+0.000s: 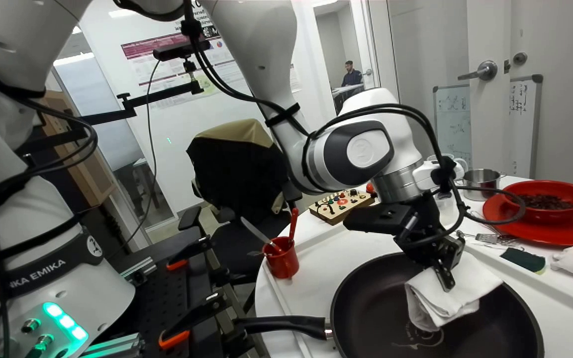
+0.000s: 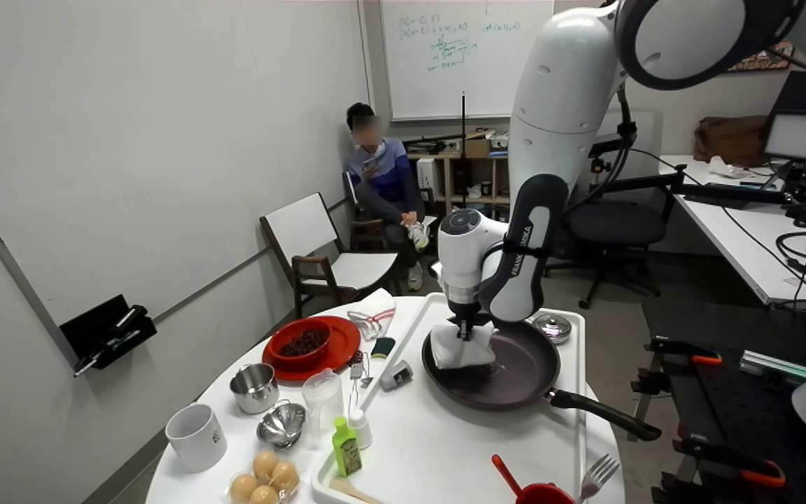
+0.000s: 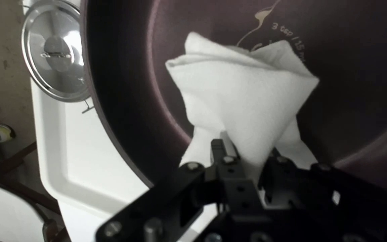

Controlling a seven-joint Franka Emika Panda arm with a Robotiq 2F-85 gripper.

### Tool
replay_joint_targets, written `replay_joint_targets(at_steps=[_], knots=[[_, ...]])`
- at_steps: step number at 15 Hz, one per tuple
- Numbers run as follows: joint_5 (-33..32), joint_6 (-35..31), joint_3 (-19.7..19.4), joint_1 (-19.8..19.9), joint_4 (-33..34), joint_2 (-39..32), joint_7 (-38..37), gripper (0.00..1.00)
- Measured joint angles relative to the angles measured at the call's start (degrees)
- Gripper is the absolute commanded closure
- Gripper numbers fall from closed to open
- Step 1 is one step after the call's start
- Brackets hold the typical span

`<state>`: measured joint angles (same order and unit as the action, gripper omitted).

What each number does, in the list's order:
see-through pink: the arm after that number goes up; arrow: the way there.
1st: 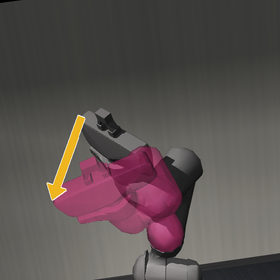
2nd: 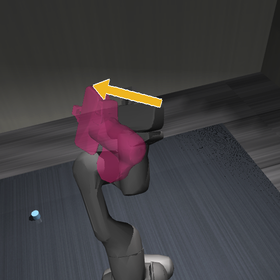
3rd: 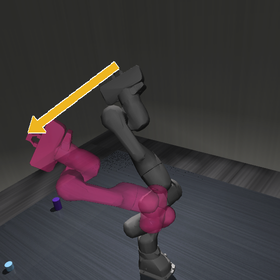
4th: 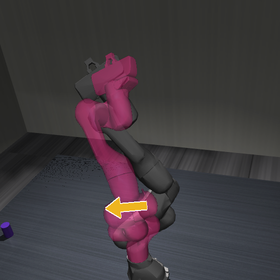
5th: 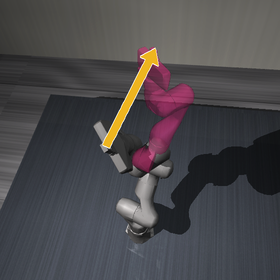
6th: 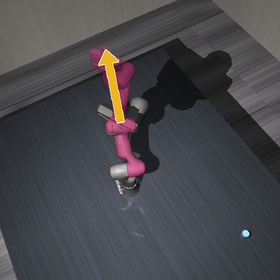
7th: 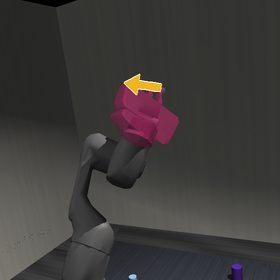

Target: Use the white towel to wipe the pan

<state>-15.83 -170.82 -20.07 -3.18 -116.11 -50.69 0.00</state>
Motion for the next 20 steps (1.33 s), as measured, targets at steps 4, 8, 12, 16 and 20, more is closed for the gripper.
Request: replay_joint_targets(at_steps=[4, 8, 12, 16, 20], knots=[[2.06, 0.67, -1.57, 0.89, 2.66, -3.04, -1.52, 0.93], [2.40, 0.87, -1.88, 0.83, 4.42, -5.13, -2.46, 0.93], [2.40, 0.87, -1.85, -0.40, 5.25, -6.21, -2.79, 0.93], [2.40, 0.87, -1.74, -1.71, 5.39, -6.64, -2.85, 0.93], [2.36, 0.87, -1.58, -3.00, 5.39, -6.87, -2.84, 0.93]])
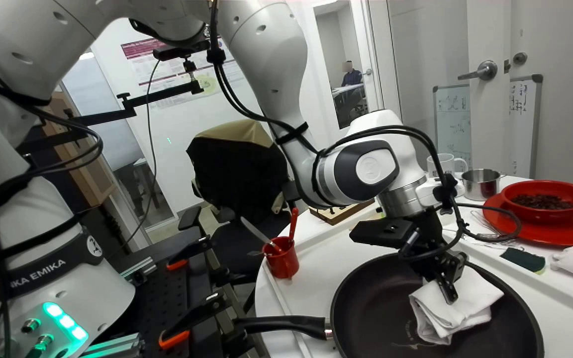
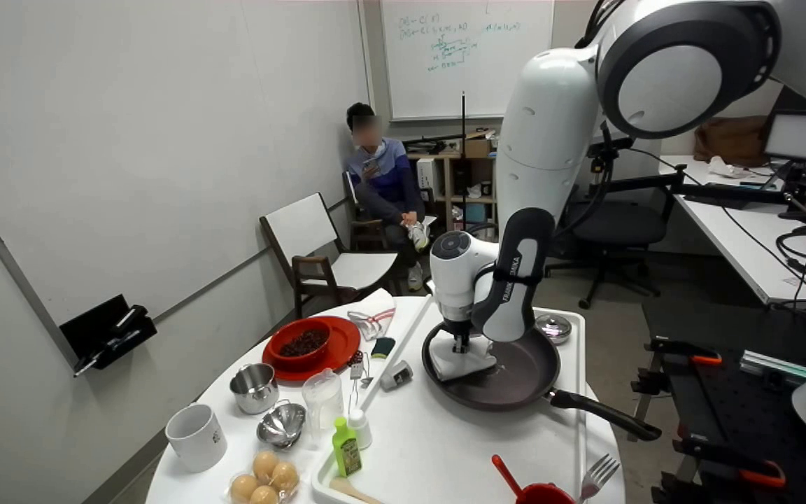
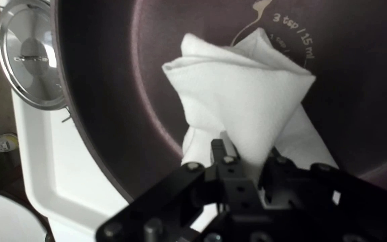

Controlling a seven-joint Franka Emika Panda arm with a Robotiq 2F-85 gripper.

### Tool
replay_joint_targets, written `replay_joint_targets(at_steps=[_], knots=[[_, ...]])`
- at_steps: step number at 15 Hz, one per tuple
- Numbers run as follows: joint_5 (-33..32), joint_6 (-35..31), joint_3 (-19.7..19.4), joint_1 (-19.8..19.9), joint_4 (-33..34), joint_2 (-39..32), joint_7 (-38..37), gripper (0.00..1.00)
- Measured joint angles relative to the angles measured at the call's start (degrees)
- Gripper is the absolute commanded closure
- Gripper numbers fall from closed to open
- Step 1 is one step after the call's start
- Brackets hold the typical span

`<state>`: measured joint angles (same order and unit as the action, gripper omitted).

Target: Use the white towel to wipe the pan

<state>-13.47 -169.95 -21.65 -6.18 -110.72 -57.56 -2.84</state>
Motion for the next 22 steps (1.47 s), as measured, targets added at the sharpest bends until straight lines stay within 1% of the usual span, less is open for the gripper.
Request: replay_joint_targets(at_steps=[6, 10, 16, 22], knots=[[-0.36, -0.05, 0.43, -2.07, -0.45, -0.18, 0.73, 0.93], [-2.06, -1.08, 1.02, -2.72, -2.20, 0.00, 3.79, 0.93], [-5.87, -5.00, 1.91, -3.16, -8.78, 2.59, 10.14, 0.93], [-6.80, -6.49, 1.71, -3.16, -14.85, 5.52, 14.18, 0.93]])
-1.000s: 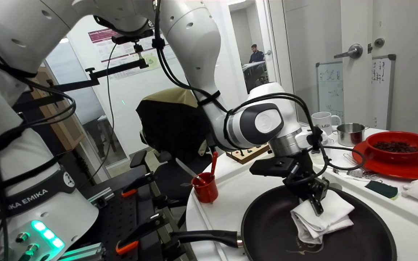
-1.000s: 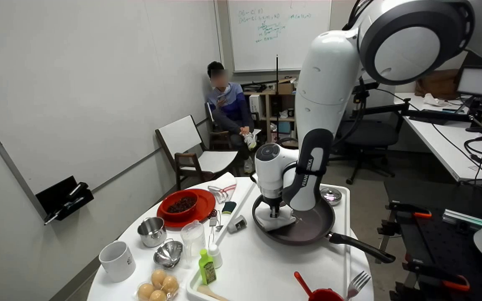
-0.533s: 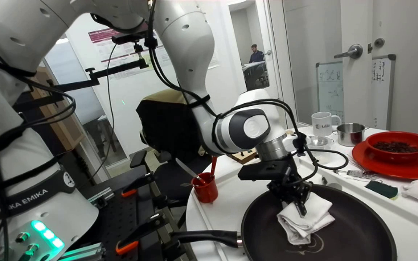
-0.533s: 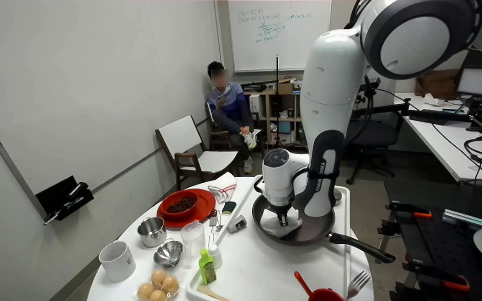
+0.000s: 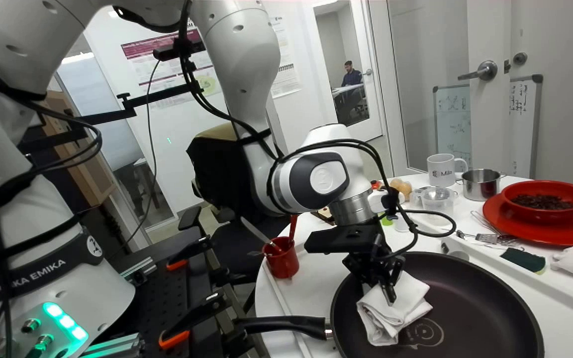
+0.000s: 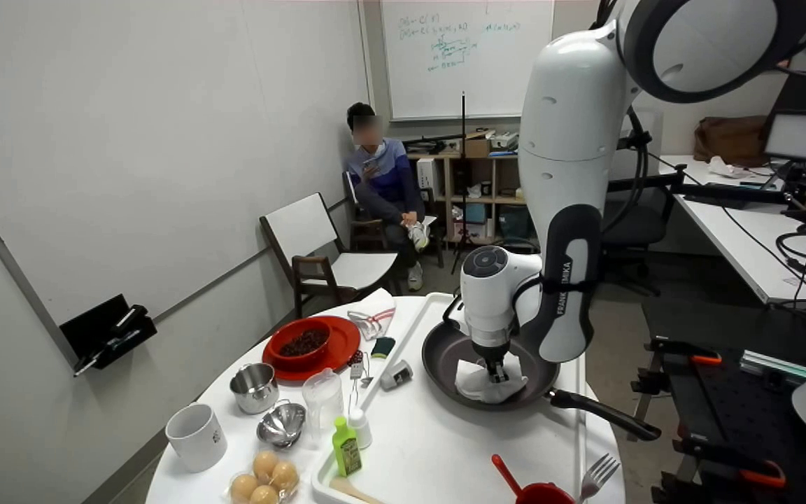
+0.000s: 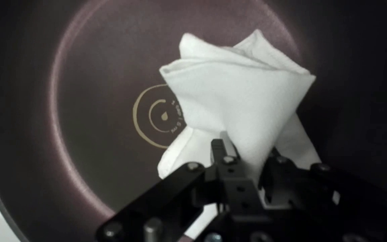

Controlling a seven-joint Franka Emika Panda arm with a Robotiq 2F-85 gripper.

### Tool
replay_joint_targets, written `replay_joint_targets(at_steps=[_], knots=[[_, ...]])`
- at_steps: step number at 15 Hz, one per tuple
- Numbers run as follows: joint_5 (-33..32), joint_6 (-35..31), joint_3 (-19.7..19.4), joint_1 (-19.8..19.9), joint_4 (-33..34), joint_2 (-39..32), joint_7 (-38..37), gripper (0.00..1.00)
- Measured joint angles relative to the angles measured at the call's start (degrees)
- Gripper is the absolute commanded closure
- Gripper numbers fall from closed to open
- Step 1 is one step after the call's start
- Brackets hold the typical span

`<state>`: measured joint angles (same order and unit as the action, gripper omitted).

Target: Use the white towel to wipe the pan

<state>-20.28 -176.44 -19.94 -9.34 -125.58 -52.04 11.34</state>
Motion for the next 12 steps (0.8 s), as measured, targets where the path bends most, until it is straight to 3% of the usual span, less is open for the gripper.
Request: replay_joint_targets(at_steps=[12], knots=[[0.08, 0.28, -4.53, 0.46, -2.16, -0.63, 0.05, 0.93]])
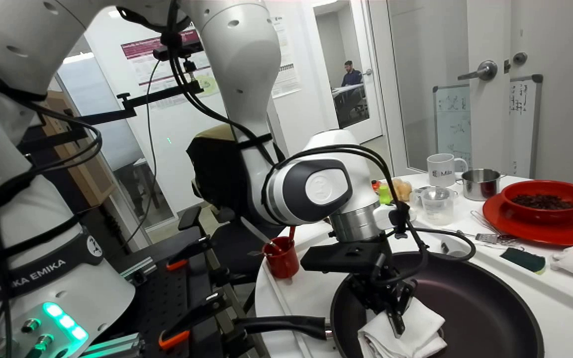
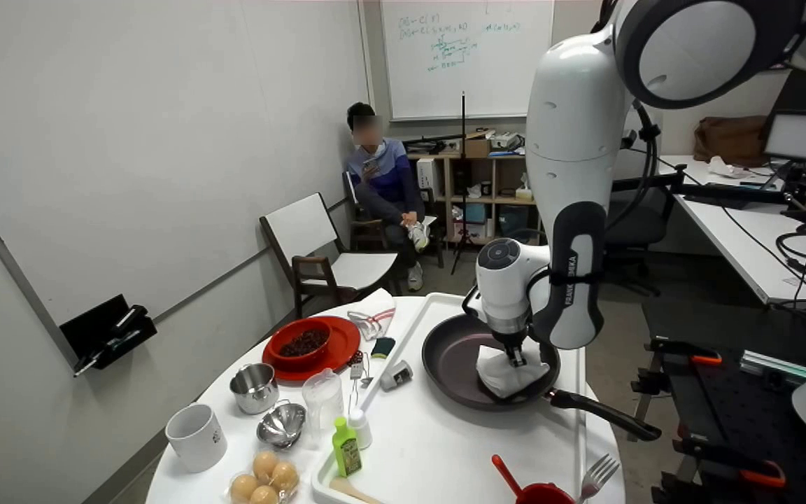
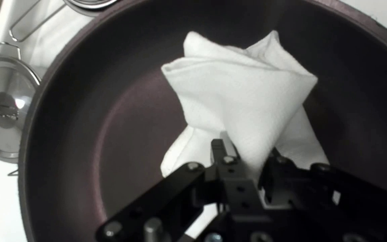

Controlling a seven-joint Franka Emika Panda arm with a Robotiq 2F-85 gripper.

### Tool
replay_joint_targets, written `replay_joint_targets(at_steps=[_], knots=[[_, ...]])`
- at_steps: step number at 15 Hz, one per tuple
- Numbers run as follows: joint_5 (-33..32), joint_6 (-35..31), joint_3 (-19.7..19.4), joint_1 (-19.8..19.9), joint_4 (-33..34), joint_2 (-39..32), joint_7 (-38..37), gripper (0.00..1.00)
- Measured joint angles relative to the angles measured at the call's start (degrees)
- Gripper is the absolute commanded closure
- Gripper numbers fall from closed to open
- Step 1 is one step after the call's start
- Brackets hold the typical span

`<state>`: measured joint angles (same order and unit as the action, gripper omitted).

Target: Use the white towel to wipe the pan

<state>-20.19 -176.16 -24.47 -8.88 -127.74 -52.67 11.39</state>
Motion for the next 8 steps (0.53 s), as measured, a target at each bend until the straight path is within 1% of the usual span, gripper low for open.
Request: replay_joint_targets(at_steps=[4, 8], knots=[[0.54, 0.12, -1.38, 0.58, 0.38, -0.13, -0.55, 0.93], [1.04, 0.65, -1.96, 1.91, 1.72, -0.60, -1.87, 0.93]])
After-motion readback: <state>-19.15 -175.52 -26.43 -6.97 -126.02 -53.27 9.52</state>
